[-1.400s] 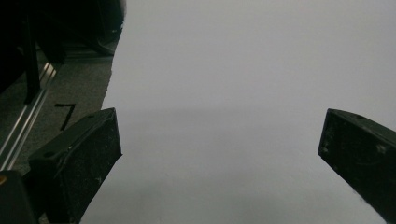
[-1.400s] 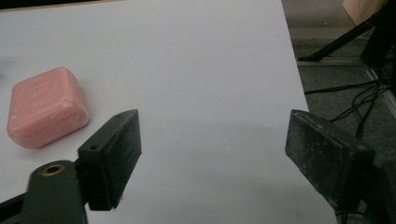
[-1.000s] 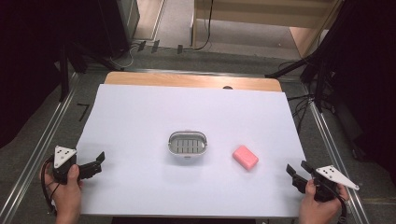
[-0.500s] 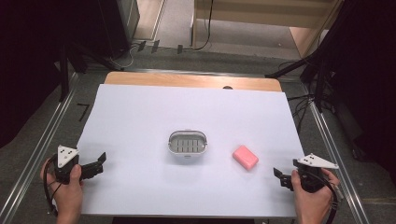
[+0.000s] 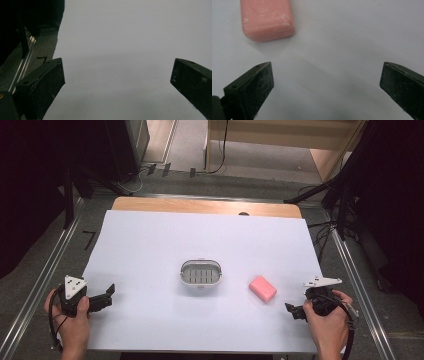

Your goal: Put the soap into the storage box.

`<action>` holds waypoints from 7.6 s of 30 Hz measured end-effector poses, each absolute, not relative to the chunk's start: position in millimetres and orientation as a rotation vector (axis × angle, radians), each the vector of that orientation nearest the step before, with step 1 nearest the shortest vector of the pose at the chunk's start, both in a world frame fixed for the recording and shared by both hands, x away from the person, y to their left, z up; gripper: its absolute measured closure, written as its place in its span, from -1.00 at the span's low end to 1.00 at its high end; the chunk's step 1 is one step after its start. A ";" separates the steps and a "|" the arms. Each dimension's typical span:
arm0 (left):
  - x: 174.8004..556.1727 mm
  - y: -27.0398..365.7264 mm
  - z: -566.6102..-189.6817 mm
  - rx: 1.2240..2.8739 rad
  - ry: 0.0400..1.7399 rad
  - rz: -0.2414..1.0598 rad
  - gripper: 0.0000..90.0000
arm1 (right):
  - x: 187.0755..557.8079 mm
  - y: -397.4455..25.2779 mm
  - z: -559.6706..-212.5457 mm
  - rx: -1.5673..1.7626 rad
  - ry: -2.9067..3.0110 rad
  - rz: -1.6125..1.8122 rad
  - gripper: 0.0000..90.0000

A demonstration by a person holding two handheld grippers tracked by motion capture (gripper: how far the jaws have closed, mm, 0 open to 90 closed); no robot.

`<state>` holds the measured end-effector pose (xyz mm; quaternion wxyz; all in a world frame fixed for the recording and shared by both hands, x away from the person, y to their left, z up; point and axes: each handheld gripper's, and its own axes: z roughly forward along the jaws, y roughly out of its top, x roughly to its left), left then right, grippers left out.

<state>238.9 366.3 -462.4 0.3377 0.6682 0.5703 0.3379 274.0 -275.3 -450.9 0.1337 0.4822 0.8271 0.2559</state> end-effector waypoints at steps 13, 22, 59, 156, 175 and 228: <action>239.8 363.9 -463.0 1.769 1.478 0.893 -1.00 | 289.1 -249.3 -442.2 1.334 2.504 0.694 -1.00; 240.0 362.8 -463.3 1.775 1.472 0.897 -1.00 | 299.9 -227.4 -438.6 1.293 2.548 0.696 -0.99; 240.7 362.8 -463.2 1.782 1.479 0.893 -1.00 | 328.5 -178.8 -454.1 1.394 2.585 0.644 -0.17; 241.5 363.0 -463.5 1.786 1.483 0.886 -1.00 | 351.5 -78.0 -379.0 0.660 2.813 0.800 -0.14; 242.1 363.0 -463.7 1.789 1.482 0.885 -1.00 | 355.0 -46.4 -382.8 0.506 2.859 0.764 -0.14; 243.2 363.4 -463.7 1.792 1.494 0.877 -1.00 | 377.8 -15.4 -402.5 0.093 2.961 0.816 -0.14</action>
